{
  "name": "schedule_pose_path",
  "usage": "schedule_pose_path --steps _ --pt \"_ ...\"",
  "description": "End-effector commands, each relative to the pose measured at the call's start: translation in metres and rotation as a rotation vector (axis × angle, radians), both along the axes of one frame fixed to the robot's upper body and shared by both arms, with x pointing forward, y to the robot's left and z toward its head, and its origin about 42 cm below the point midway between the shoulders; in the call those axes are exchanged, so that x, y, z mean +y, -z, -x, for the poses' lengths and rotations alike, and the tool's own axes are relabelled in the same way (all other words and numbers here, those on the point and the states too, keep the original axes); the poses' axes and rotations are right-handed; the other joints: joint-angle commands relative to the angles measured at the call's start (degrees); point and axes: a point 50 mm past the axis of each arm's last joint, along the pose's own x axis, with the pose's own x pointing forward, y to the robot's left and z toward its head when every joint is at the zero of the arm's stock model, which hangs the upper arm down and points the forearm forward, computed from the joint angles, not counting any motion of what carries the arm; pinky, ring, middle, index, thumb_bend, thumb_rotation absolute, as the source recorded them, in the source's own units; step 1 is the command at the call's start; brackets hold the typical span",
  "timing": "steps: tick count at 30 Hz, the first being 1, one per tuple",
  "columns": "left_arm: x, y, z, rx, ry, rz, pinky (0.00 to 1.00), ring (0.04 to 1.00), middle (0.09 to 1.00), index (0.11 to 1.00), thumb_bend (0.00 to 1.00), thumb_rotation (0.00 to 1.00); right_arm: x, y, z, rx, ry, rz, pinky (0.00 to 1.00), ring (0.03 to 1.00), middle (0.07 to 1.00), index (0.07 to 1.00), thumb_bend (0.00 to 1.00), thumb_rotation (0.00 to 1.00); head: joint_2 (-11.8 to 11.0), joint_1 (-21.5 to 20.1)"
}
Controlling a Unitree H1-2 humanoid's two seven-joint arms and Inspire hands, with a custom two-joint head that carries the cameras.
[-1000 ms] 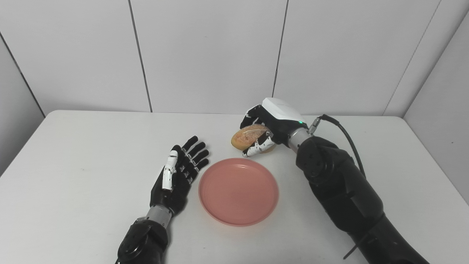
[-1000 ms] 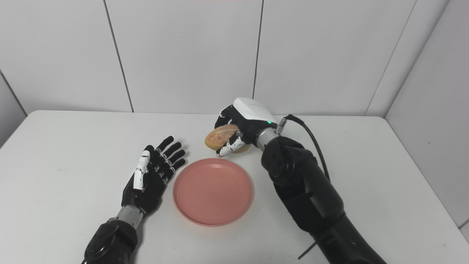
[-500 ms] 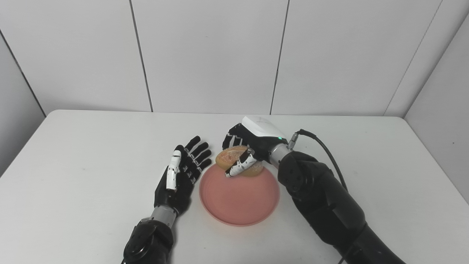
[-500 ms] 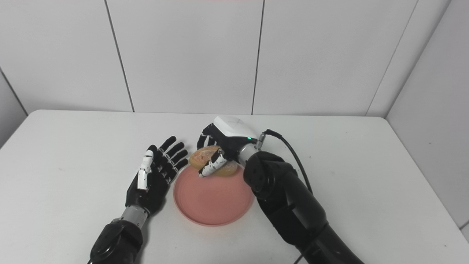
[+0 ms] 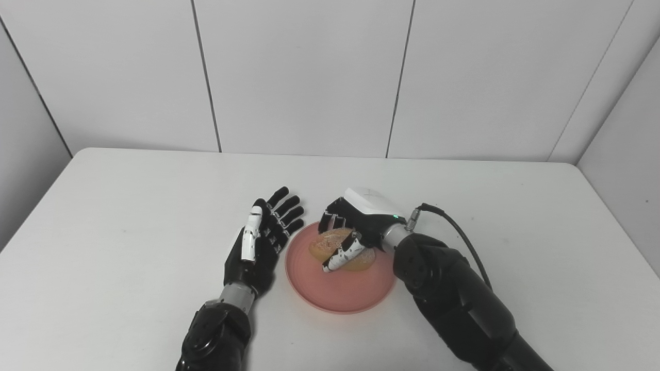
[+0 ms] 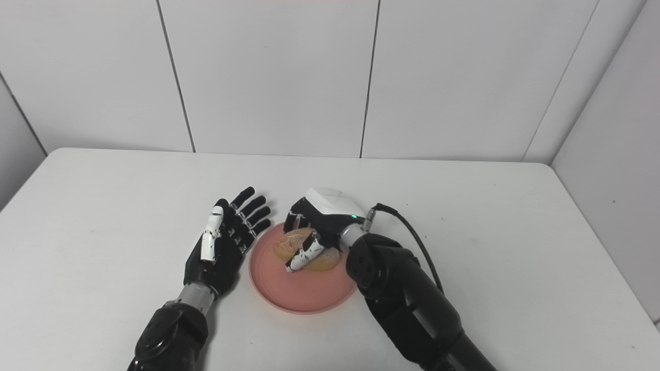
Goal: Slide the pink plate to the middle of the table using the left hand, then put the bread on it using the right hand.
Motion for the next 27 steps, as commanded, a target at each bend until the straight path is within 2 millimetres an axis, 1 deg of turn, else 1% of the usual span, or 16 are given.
schedule_pose_path --steps 1,7,17,18,19,20,21,22,24,25,26,27 --pt "-0.005 0.008 0.003 0.046 -0.002 -0.008 0.86 0.853 0.845 0.837 0.36 1.00 0.002 -0.011 -0.001 -0.066 -0.026 -0.007 0.35 0.421 0.434 0.526 0.52 0.00 -0.1 0.0" --pt "-0.005 0.008 0.003 0.047 -0.003 -0.009 0.86 0.854 0.843 0.832 0.37 1.00 0.001 0.005 0.002 -0.052 -0.032 0.016 0.35 0.422 0.434 0.526 0.52 0.00 -0.1 0.0" --pt "-0.006 0.008 0.003 0.044 -0.005 -0.014 0.86 0.854 0.842 0.831 0.37 1.00 -0.001 0.015 0.003 -0.034 -0.029 0.032 0.40 0.463 0.458 0.525 0.52 0.00 0.0 -0.1" --pt "-0.007 0.008 0.003 0.045 -0.006 -0.014 0.86 0.851 0.841 0.830 0.37 1.00 -0.001 0.015 0.003 -0.031 -0.028 0.033 0.43 0.492 0.469 0.519 0.52 0.00 0.0 -0.1" --pt "-0.007 0.008 0.002 0.045 -0.006 -0.013 0.86 0.851 0.841 0.830 0.37 1.00 -0.001 0.015 0.003 -0.029 -0.028 0.039 0.45 0.516 0.509 0.514 0.52 0.03 0.0 -0.1" --pt "-0.007 0.008 0.002 0.045 -0.006 -0.012 0.86 0.852 0.842 0.831 0.37 1.00 -0.001 0.015 0.003 -0.028 -0.028 0.044 0.49 0.567 0.611 0.501 0.52 0.11 0.0 -0.1" --pt "-0.007 0.008 0.002 0.044 -0.004 -0.009 0.86 0.852 0.842 0.831 0.37 1.00 -0.001 0.016 0.003 -0.027 -0.029 0.049 0.50 0.572 0.621 0.500 0.52 0.12 0.0 -0.1" --pt "-0.007 0.008 0.002 0.044 -0.003 -0.007 0.86 0.853 0.842 0.832 0.37 1.00 -0.001 0.016 0.003 -0.026 -0.030 0.052 0.54 0.622 0.677 0.616 0.66 0.17 0.0 -0.1" --pt "-0.007 0.008 0.002 0.045 -0.002 -0.006 0.86 0.854 0.844 0.834 0.37 1.00 -0.001 0.014 0.004 -0.019 -0.026 0.054 0.58 0.660 0.715 0.694 0.74 0.22 0.1 -0.1" --pt "-0.007 0.008 0.002 0.045 -0.002 -0.007 0.86 0.855 0.844 0.834 0.37 1.00 -0.001 0.014 0.004 -0.015 -0.023 0.052 0.59 0.671 0.725 0.714 0.77 0.24 0.1 0.0" --pt "-0.007 0.008 0.002 0.045 -0.002 -0.008 0.86 0.855 0.845 0.834 0.37 1.00 0.000 0.014 0.004 -0.012 -0.021 0.051 0.58 0.676 0.731 0.751 0.80 0.27 0.1 0.0" --pt "-0.007 0.008 0.002 0.046 -0.003 -0.010 0.86 0.855 0.844 0.833 0.37 1.00 0.000 0.013 0.005 -0.011 -0.020 0.051 0.57 0.670 0.729 0.766 0.82 0.29 0.1 0.0"
